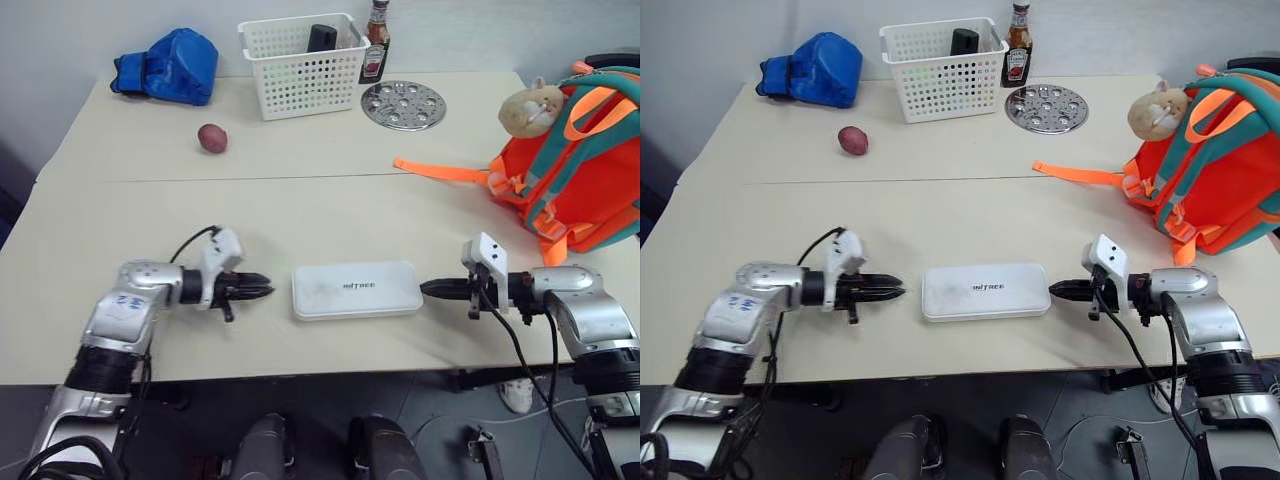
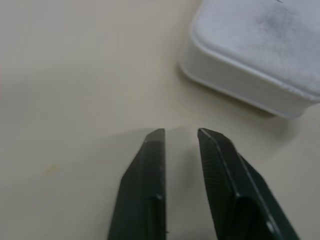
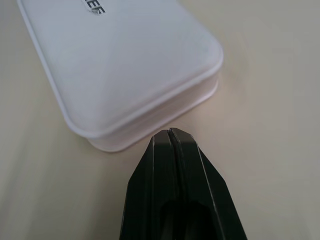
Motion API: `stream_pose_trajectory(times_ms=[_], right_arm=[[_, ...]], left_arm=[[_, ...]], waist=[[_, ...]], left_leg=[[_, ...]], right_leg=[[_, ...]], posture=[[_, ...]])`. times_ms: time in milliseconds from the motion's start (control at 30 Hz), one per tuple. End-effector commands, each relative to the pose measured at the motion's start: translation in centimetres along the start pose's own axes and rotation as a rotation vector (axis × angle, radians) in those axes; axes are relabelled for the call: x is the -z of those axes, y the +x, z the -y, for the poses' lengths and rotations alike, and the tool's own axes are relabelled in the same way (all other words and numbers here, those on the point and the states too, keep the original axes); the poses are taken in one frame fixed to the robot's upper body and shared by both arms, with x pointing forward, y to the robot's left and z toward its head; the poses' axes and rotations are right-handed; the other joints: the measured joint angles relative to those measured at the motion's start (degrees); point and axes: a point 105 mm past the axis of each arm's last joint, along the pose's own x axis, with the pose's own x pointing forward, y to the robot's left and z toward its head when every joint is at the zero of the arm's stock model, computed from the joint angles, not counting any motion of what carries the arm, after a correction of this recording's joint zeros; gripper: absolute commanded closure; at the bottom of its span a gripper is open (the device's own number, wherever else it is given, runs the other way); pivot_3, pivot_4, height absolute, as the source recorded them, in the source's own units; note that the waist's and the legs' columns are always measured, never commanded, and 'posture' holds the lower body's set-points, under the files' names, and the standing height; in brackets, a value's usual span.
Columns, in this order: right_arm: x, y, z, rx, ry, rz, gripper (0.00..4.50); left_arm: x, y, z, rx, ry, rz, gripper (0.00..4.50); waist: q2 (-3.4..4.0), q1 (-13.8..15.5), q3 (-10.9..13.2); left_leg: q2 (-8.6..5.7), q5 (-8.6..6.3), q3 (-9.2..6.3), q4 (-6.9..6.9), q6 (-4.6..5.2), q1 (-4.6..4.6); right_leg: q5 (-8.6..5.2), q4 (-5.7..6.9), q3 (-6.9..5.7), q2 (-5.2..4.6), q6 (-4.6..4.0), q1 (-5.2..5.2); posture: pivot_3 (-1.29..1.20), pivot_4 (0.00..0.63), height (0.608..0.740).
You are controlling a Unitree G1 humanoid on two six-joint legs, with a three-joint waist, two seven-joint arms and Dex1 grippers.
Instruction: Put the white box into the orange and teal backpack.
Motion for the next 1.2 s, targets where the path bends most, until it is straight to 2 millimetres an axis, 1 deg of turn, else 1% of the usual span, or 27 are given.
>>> stream_pose_trajectory(times_ms=[33,67,100,133,233,267,333,433,533,667,800,967,1100,1200], right_arm=[[-0.6,-0.2,0.2,-0.001,-0.048,0.002,4.5],[-0.6,-0.1,0.2,-0.004,-0.05,0.001,4.5],[-0.5,0.0,0.1,-0.007,-0.052,0.001,4.5],[-0.5,0.0,0.1,-0.008,-0.054,0.002,4.5],[-0.6,0.2,0.1,-0.012,-0.053,0.007,4.5],[-0.6,0.2,0.0,-0.013,-0.053,0.007,4.5],[-0.6,0.2,0.0,-0.015,-0.054,0.008,4.5],[-0.6,0.4,-0.2,-0.03,-0.067,0.003,4.5],[-0.5,0.5,-0.3,-0.036,-0.071,0.001,4.5],[-0.4,1.0,-0.8,-0.056,-0.082,0.0,4.5],[-0.4,1.6,-1.4,-0.07,-0.086,0.009,4.5],[-0.2,1.8,-1.7,-0.072,-0.086,0.01,4.5],[0.1,1.6,-1.9,-0.065,-0.083,0.008,4.5],[0.4,1.5,-1.9,-0.052,-0.077,0.002,4.5]], left_arm=[[-2.1,-1.3,1.7,0.076,-0.219,0.104,2.07],[-2.6,-1.4,1.5,0.078,-0.332,0.149,1.76],[-2.8,-1.2,1.2,0.067,-0.442,0.165,1.43],[-2.9,-1.1,1.1,0.059,-0.513,0.169,1.12],[-2.7,-0.7,1.3,0.058,-0.652,0.139,0.14],[-2.7,-0.7,1.3,0.061,-0.675,0.137,0.04],[-2.8,-0.5,1.6,0.082,-0.691,0.137,0.04],[-1.6,1.0,3.0,0.137,-0.693,0.03,0.04],[-1.3,2.3,3.6,0.169,-0.711,-0.014,0.04],[-1.6,4.7,4.7,0.211,-0.708,-0.065,0.04],[-1.9,7.5,4.7,0.209,-0.756,-0.074,0.04],[-3.1,9.5,5.3,0.25,-0.764,-0.061,0.04],[-4.5,10.1,5.3,0.279,-0.752,-0.031,0.04],[-5.2,9.6,4.9,0.28,-0.748,-0.015,0.63]], waist=[[-0.01,0.1,0.0],[-0.01,0.3,0.0],[-0.01,0.6,0.0],[-0.02,0.8,0.0],[-0.05,0.6,0.0],[-0.05,0.6,0.0],[-0.06,0.5,0.0],[-0.06,0.5,0.0],[-0.06,0.5,0.0],[-0.07,0.9,0.0],[-0.08,1.0,0.0],[-0.09,1.1,0.0],[-0.11,1.2,0.0],[-0.11,1.1,0.0]], left_leg=[[0.0,0.0,0.0,0.0,0.0,0.0],[-0.02,0.0,-0.03,0.01,0.0,0.0],[-0.04,0.0,-0.07,0.06,0.0,0.0],[-0.03,0.0,-0.12,0.21,0.0,-0.03],[-0.06,-0.01,-0.29,0.42,0.0,-0.15],[-0.08,-0.01,-0.28,0.41,0.0,-0.15],[-0.07,-0.02,-0.29,0.38,-0.04,-0.14],[-0.02,-0.03,-0.28,0.37,-0.12,-0.12],[-0.03,-0.04,-0.28,0.38,-0.14,-0.12],[-0.06,-0.04,-0.31,0.43,-0.14,-0.12],[-0.12,-0.04,-0.3,0.46,-0.12,-0.09],[-0.12,-0.03,-0.3,0.47,-0.12,-0.08],[-0.13,-0.03,-0.3,0.48,-0.12,-0.07],[-0.12,-0.03,-0.31,0.48,-0.13,-0.07]], right_leg=[[0.0,-0.01,0.0,-0.01,0.0,0.01],[0.0,0.0,0.0,-0.02,0.0,0.03],[0.0,0.01,-0.01,-0.03,0.01,0.06],[-0.01,0.06,-0.04,-0.02,0.01,0.06],[-0.01,0.16,-0.09,0.0,0.03,0.1],[-0.01,0.18,-0.09,0.0,0.03,0.09],[-0.01,0.19,-0.09,0.0,0.03,0.08],[-0.01,0.2,-0.08,0.04,0.03,0.06],[-0.01,0.19,-0.05,0.02,0.03,0.07],[-0.01,0.19,-0.06,0.01,0.03,0.11],[-0.01,0.16,-0.05,0.0,0.03,0.18],[-0.01,0.16,-0.06,0.01,0.03,0.2],[-0.01,0.15,-0.07,0.02,0.03,0.22],[-0.01,0.15,-0.07,0.02,0.03,0.22]], posture=[[0.0,0.15,0.74],[0.0,0.15,0.74],[0.0,0.15,0.74],[0.0,0.15,0.74],[0.0,0.15,0.74],[0.0,0.15,0.74],[0.0,0.15,0.74],[0.0,0.15,0.74],[0.0,0.15,0.74],[0.0,0.15,0.74],[0.0,0.15,0.74],[0.0,0.15,0.74],[0.0,0.15,0.74],[0.0,0.15,0.74]])
